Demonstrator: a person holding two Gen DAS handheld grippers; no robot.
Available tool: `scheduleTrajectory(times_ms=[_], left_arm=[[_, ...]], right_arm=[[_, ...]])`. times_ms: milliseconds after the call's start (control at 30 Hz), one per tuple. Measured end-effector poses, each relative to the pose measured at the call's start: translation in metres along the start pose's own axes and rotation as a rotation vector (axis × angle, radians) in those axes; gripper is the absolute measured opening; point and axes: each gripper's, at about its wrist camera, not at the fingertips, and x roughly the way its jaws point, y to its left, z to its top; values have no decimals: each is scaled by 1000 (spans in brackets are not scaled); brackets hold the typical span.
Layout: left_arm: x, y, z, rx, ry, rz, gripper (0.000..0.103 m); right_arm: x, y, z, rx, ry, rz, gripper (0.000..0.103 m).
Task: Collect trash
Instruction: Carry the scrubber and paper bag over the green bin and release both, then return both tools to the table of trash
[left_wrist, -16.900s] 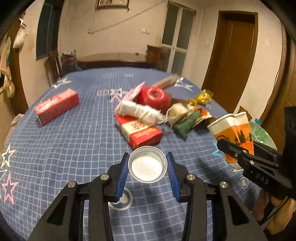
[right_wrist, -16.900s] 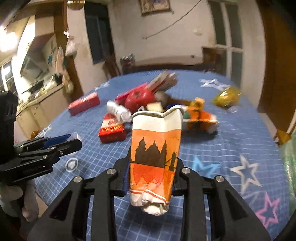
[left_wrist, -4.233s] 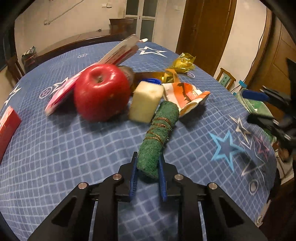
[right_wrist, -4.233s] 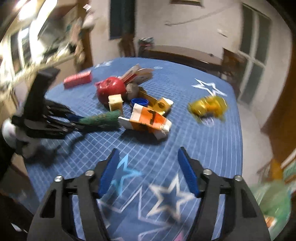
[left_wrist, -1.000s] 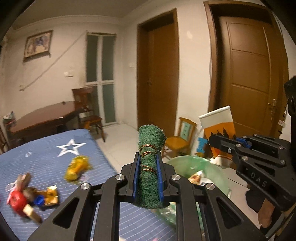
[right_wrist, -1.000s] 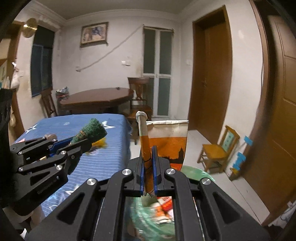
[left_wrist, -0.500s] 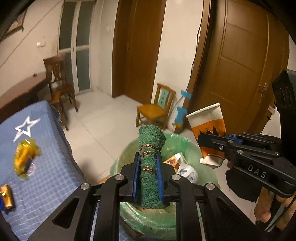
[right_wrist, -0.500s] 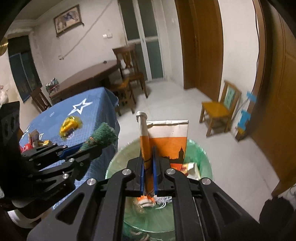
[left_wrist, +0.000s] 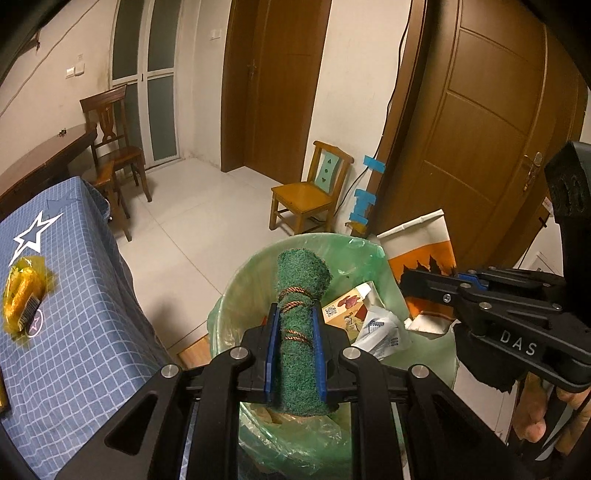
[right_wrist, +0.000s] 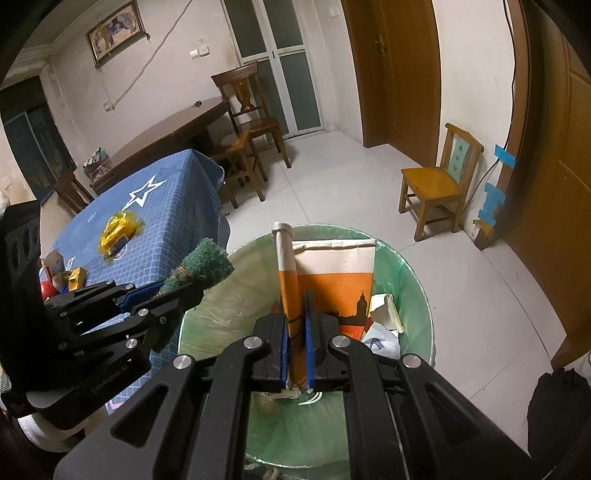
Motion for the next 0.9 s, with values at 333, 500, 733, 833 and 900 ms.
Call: scheduleTrajectory(times_ms=[333,500,733,833,900], left_arm=[[-12,-5,-1,16,2,12,31],[-16,0,-3,6,-15,45,66],[-23,1,-6,5,-10,38,66],[-31,2,-9,6,-17,38,66],[-38,6,-12,2,-19,39,66]], right_arm=[[-3,-7,3,20,-18,1,7],[-11,-19,5,51,-48,0,34],[-15,-13,3,34,-55,8,34],[-20,-3,0,20,-68,11,34],[-25,6,-4,2,-82,17,39]])
